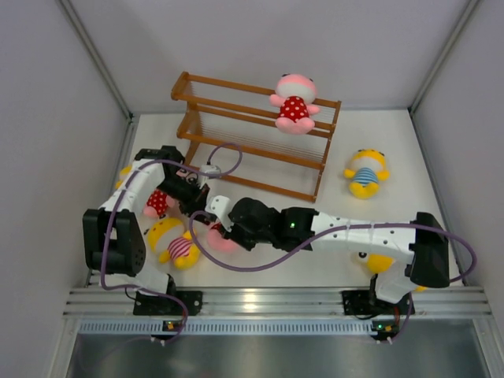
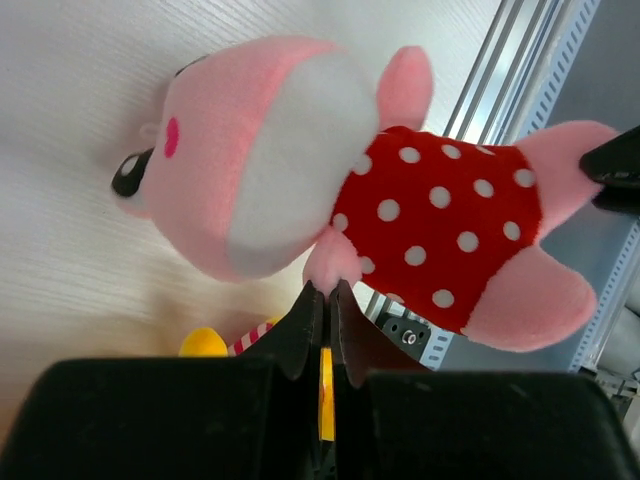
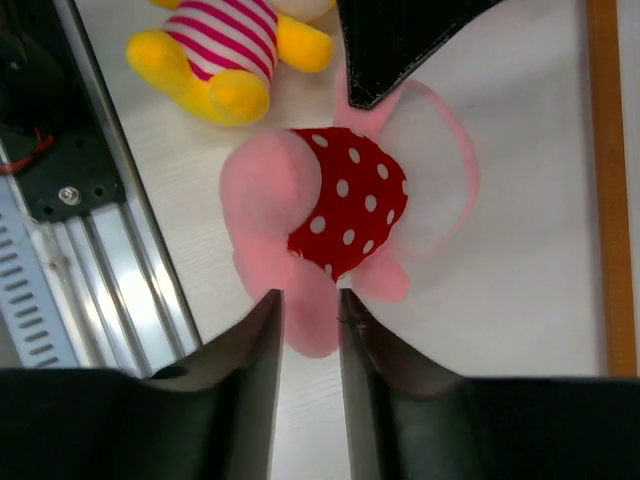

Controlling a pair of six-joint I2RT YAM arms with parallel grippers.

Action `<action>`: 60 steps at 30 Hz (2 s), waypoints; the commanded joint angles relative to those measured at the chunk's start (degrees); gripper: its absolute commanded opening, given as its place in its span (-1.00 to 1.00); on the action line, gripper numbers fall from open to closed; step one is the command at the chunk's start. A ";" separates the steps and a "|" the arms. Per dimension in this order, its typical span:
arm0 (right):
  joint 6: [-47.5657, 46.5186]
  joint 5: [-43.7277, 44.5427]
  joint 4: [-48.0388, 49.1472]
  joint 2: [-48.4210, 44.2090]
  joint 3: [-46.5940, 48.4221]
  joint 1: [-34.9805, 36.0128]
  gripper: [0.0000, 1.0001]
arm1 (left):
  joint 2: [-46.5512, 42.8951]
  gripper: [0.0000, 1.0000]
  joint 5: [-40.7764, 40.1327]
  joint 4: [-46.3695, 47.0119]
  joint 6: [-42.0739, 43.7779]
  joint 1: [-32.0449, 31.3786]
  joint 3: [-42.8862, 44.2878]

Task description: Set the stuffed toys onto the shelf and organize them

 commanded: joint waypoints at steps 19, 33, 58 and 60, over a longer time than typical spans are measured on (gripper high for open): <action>-13.94 -2.65 22.26 -8.03 -12.63 -1.20 0.88 | -9.53 -1.00 2.18 -1.74 -3.62 -0.22 11.27; -14.57 0.23 18.32 2.61 -2.97 -3.31 0.57 | -9.62 -1.00 6.84 -7.98 -3.01 -0.22 19.35; -36.80 20.64 7.77 6.81 33.92 -9.89 -1.00 | -4.97 -1.00 -9.24 24.31 -26.89 -0.13 45.99; -37.06 22.22 8.29 8.75 36.49 -11.47 -1.00 | -1.56 -1.00 -10.12 27.85 -29.63 -0.22 46.69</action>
